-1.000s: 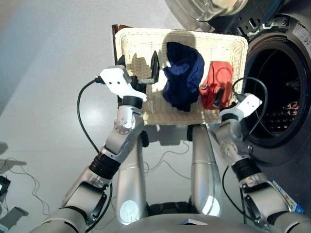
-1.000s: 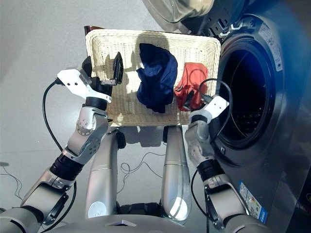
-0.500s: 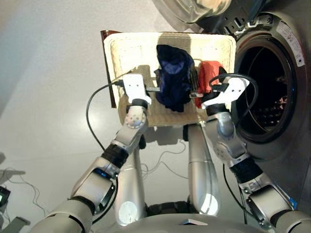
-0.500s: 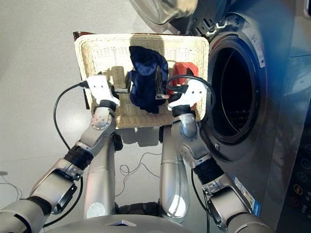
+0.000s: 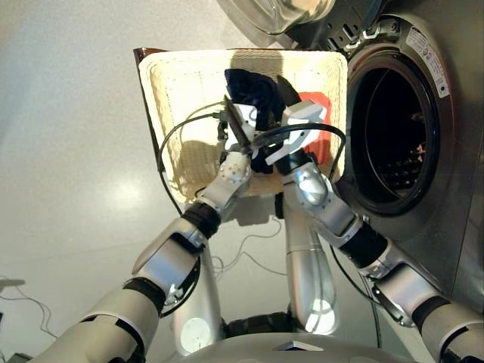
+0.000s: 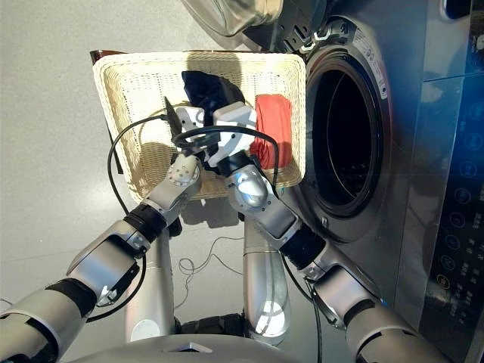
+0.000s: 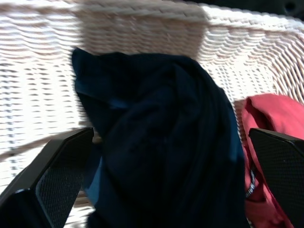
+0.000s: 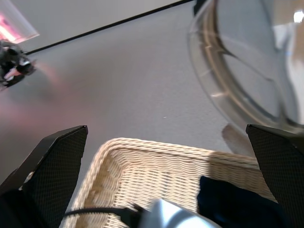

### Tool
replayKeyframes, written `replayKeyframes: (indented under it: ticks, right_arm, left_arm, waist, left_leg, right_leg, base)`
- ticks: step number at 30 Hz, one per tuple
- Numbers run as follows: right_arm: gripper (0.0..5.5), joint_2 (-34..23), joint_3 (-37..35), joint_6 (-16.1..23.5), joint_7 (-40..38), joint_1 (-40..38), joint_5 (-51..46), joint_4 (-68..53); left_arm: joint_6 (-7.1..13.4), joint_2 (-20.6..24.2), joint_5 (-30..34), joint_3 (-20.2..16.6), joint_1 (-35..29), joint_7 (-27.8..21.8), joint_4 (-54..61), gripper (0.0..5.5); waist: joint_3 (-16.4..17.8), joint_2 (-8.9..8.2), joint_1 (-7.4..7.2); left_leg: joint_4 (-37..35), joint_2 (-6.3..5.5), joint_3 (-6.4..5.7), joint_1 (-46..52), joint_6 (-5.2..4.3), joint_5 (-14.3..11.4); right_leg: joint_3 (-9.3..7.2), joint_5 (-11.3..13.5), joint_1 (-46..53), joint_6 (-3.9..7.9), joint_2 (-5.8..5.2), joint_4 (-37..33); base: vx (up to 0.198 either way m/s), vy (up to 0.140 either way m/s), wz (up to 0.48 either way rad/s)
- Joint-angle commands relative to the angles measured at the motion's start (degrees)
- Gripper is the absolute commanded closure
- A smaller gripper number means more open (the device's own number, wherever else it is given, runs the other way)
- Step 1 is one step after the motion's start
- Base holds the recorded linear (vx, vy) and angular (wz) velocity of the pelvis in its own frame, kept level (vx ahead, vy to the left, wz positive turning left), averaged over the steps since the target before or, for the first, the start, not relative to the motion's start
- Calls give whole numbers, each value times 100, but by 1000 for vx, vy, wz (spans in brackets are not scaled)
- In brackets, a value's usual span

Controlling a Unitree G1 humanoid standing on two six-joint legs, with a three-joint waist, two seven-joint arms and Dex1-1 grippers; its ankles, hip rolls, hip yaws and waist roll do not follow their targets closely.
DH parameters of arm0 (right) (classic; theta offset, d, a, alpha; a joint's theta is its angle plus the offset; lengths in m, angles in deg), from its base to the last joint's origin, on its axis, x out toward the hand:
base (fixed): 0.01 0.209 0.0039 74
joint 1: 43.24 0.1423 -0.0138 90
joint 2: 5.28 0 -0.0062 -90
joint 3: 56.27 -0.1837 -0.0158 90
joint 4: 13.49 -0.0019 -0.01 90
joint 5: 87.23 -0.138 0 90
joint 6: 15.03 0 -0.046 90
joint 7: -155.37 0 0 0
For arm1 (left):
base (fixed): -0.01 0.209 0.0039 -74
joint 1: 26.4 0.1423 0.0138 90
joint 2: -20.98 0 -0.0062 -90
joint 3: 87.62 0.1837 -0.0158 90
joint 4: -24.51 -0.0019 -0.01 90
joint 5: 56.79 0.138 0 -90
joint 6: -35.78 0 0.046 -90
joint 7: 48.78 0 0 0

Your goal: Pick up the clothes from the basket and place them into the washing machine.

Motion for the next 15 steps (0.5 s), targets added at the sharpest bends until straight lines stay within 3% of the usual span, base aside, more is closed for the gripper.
replayKeyframes:
  ticks: [1, 9, 15]
  right_arm:
    - [0, 279, 45, 107, 69, 346, 104, -506]
    - [0, 524, 131, 111, -64, 721, -67, -595]
    - [0, 588, 134, 39, -102, 880, -86, -636]
  left_arm:
    - [38, -572, -119, 85, -346, -110, -476, 0]
    - [-83, -921, -968, -384, -448, -101, -1300, 0]
    - [-210, -874, -1043, -528, -675, -99, -1572, 0]
  waist:
    - [-58, -172, 67]
    - [-58, -313, -10]
    - [-58, -378, -54]
  left_leg:
    - [841, 82, -98, -322, -190, -515]
    - [1435, 264, -131, -812, -220, -731]
    - [1861, 410, -167, -1144, -252, -865]
  right_leg:
    - [-26, 689, -61, 155, 16, -455]
    - [32, 564, -526, 134, 164, -9]
    - [28, 486, -874, 154, 273, 325]
  base:
    - [0, 0, 0]
    - [0, 0, 0]
    - [13, -1, -16]
